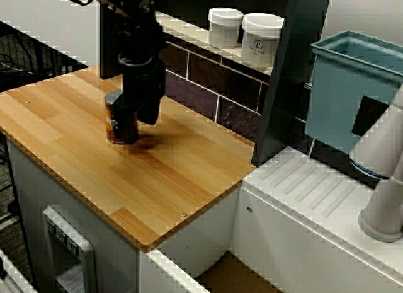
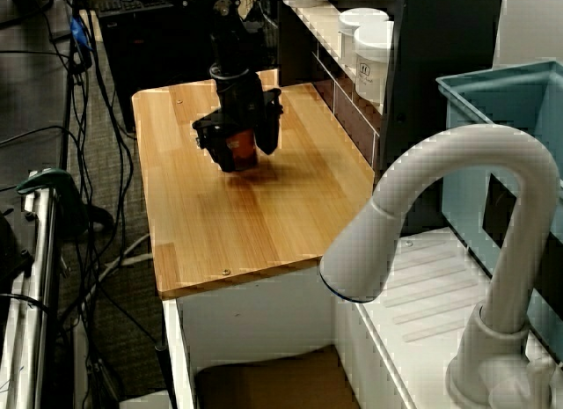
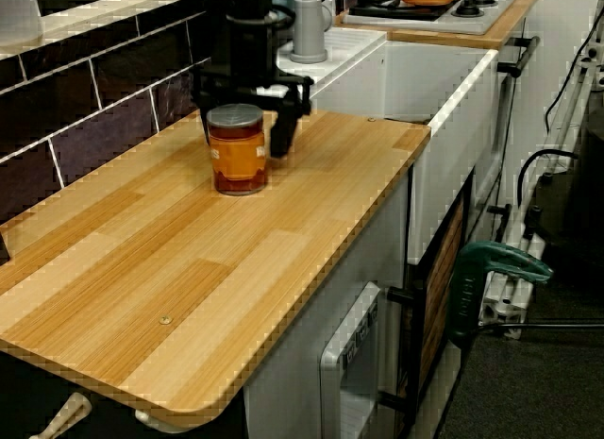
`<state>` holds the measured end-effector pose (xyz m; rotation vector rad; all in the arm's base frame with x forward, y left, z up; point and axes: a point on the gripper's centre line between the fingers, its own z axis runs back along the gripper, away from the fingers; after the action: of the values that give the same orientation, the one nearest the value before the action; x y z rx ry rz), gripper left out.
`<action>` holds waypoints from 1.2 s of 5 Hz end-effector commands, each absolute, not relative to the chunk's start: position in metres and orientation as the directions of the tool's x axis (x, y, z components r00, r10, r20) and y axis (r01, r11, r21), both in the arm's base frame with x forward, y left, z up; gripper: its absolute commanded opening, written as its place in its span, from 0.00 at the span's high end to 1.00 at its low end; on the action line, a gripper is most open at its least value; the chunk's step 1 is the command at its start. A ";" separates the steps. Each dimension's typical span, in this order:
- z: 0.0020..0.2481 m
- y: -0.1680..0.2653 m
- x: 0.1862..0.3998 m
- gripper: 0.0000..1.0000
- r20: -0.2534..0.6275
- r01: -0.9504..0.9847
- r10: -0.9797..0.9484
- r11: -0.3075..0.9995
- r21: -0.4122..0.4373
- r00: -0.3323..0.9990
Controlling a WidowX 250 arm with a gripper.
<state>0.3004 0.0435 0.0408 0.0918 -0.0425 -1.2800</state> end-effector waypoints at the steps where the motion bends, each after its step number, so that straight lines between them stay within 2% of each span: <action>1: 0.046 0.076 0.296 0.00 -0.026 0.965 -0.970 0.237 0.111 0.241; 3: 0.047 0.103 0.296 0.00 -0.041 0.965 -0.970 0.234 0.118 0.241; 6: 0.056 0.126 0.305 0.00 -0.023 0.965 -0.968 0.248 0.079 0.251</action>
<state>0.3028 0.1264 0.0421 0.0362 -0.0099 -1.3160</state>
